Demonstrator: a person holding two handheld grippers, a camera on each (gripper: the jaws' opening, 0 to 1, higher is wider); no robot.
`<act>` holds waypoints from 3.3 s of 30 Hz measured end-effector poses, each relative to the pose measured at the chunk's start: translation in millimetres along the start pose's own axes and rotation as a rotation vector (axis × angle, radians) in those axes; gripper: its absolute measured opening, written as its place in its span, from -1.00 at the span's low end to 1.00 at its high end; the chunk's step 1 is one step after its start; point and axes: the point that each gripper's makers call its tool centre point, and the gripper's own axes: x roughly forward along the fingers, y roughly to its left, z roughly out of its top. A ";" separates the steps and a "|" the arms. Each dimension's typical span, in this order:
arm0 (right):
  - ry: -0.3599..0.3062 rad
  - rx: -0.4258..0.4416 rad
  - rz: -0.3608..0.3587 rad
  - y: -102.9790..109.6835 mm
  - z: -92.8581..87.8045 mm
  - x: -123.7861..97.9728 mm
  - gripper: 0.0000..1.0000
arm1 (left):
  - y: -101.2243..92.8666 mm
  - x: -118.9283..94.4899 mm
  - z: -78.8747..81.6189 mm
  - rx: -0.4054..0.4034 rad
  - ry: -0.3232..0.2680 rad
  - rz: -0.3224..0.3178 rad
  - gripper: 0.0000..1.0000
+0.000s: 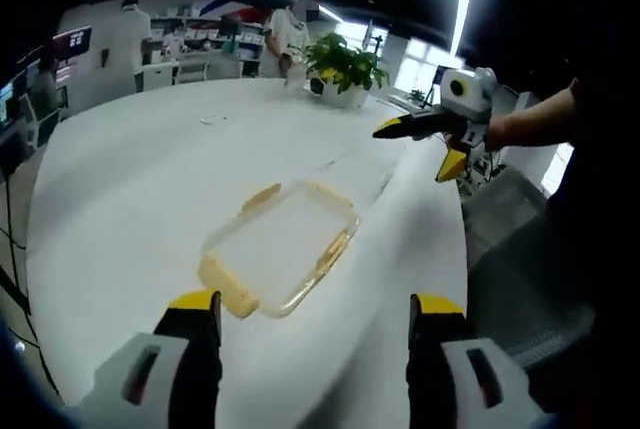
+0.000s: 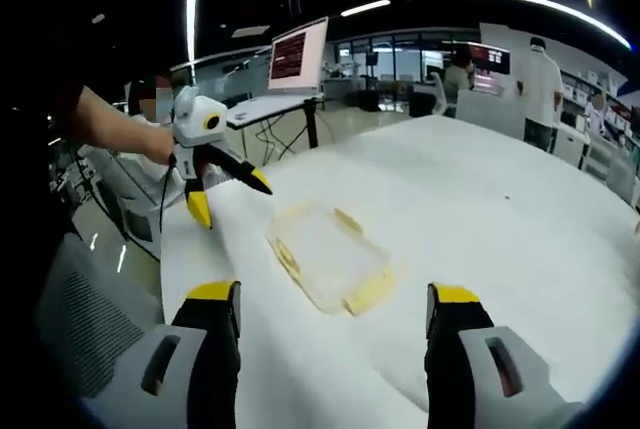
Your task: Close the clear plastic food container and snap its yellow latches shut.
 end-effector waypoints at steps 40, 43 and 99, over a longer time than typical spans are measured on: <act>0.130 -0.110 0.099 -35.6 -12.6 36.6 0.35 | 39.2 22.6 9.0 0.096 0.107 -0.050 0.43; 0.143 -0.135 0.113 -37.6 -12.2 41.1 0.32 | 40.4 25.0 8.9 0.115 0.122 -0.058 0.42; 0.500 -0.498 0.356 -34.6 -58.0 83.6 -0.24 | 55.6 48.1 -15.4 0.570 0.422 -0.202 -0.32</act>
